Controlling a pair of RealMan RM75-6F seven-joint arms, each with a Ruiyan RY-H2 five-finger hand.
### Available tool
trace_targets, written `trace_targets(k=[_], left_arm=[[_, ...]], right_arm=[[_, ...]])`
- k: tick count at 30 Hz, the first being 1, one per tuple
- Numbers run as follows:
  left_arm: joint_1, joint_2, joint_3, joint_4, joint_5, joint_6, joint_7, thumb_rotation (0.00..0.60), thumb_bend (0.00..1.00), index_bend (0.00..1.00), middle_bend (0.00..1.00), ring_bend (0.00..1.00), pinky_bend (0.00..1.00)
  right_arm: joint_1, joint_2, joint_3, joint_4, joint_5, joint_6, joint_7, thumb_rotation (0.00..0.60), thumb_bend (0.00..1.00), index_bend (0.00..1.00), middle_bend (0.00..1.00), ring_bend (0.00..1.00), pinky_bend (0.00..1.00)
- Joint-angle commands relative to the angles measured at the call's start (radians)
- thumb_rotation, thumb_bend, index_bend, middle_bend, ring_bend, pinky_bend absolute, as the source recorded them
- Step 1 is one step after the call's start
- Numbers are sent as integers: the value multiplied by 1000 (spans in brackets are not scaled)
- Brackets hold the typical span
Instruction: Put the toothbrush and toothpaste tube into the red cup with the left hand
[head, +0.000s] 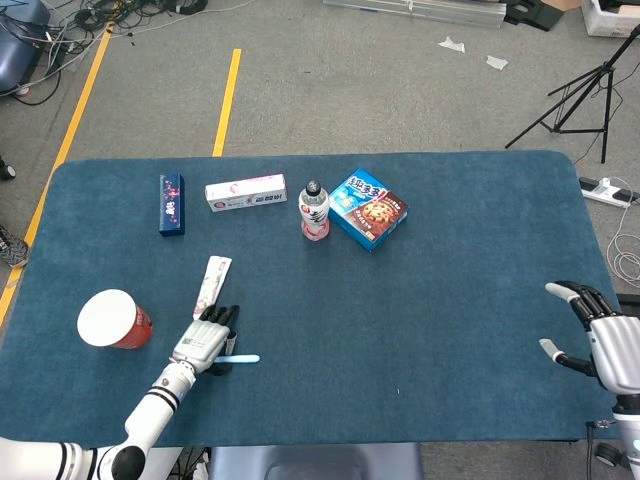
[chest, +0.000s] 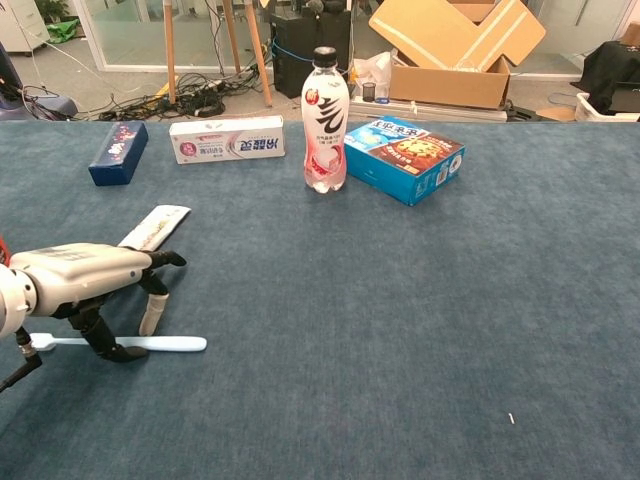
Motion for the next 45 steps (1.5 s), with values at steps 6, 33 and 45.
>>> trace_targets(k=[6, 33, 45], left_arm=[[-3, 3, 3, -1, -11, 0, -4, 600, 287, 584, 0, 0, 0], [68, 162, 9, -275, 169, 214, 4, 600, 289, 596, 0, 0, 0], [120, 247, -57, -370, 250, 336, -37, 600, 347, 598, 0, 0, 0]], right_arm=[[-1, 1, 0, 0, 1, 1, 1, 600, 123, 257, 241, 222, 595], [-6, 1, -2, -5, -5, 9, -1, 600, 123, 257, 241, 222, 595], [-6, 0, -3, -6, -7, 10, -4, 600, 123, 256, 241, 222, 595]])
